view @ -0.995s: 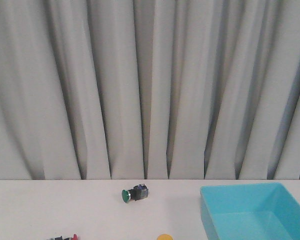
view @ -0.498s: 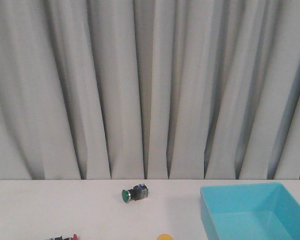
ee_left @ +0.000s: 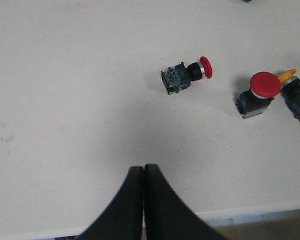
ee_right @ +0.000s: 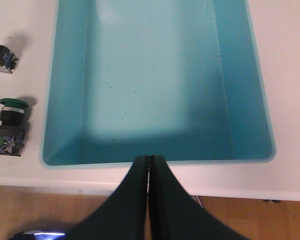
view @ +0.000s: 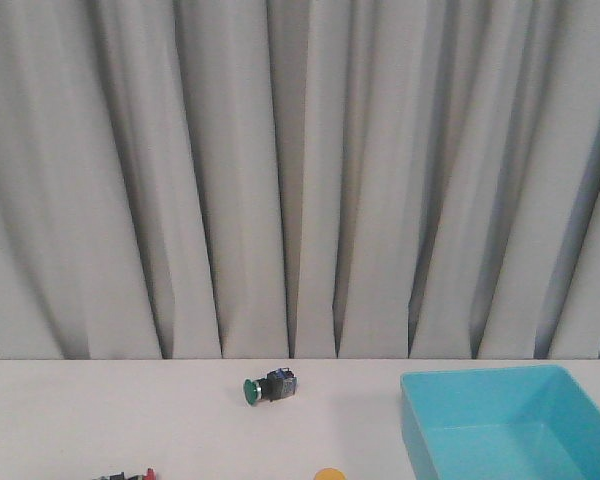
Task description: Pick red and yellow buttons and place in box
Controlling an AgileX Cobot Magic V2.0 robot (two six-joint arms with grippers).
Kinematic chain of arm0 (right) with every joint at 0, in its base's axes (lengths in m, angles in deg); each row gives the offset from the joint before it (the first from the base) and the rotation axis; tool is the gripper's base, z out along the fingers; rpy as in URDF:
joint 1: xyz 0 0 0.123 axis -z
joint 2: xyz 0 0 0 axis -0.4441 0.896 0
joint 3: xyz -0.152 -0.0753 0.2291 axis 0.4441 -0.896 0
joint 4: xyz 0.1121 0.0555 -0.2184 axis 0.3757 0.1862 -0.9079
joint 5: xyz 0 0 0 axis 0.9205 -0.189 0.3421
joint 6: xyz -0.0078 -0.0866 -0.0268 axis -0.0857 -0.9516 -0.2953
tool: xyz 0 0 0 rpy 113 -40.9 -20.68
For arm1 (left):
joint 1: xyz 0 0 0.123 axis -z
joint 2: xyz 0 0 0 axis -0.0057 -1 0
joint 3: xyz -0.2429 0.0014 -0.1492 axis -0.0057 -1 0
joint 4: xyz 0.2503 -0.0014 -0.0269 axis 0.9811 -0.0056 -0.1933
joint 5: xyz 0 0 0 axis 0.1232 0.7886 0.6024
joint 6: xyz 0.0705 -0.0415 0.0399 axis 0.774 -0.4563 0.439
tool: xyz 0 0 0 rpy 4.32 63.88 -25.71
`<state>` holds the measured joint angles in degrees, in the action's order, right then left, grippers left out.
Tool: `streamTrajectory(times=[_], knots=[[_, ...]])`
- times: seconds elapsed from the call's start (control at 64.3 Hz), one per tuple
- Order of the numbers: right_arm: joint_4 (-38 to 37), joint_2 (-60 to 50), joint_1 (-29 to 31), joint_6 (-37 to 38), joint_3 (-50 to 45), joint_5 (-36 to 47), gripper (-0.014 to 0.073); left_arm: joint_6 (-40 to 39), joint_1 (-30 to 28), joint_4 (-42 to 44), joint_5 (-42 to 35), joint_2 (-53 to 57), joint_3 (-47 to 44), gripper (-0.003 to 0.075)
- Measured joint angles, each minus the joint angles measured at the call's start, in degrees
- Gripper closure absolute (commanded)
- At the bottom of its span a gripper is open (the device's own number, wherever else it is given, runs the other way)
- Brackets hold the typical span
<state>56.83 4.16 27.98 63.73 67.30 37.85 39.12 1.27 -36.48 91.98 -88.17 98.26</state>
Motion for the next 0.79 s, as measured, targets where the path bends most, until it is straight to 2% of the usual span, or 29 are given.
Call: streamTrajectory(times=[0.156,0.264,0.311,0.435,0.513,0.607,0.793], knots=[[0.01,0.00,0.00,0.00,0.00,0.00,0.0519,0.05,0.00,0.00,-0.30,-0.99,0.00,0.0633],[0.01,0.01,0.00,0.00,0.00,0.00,0.0396,0.87,0.00,0.00,-0.32,-1.60,0.00,0.0486],[0.01,0.01,0.00,0.00,0.00,0.00,0.0341,1.72,0.00,0.00,-0.32,-1.83,0.00,0.0391],[0.01,0.01,0.00,0.00,0.00,0.00,0.0192,3.66,0.00,0.00,-0.46,-2.06,0.00,0.0215],[0.01,0.01,0.00,0.00,0.00,-0.05,0.0129,4.04,0.00,0.00,-0.75,-2.11,0.00,0.0146],[0.01,0.01,0.00,0.00,0.00,-0.12,0.0099,4.17,0.00,0.00,-0.75,-2.11,0.00,0.0118],[0.01,0.01,0.00,0.00,0.00,-1.13,0.0102,4.76,2.12,-0.64,-1.12,-2.11,0.00,0.0145]])
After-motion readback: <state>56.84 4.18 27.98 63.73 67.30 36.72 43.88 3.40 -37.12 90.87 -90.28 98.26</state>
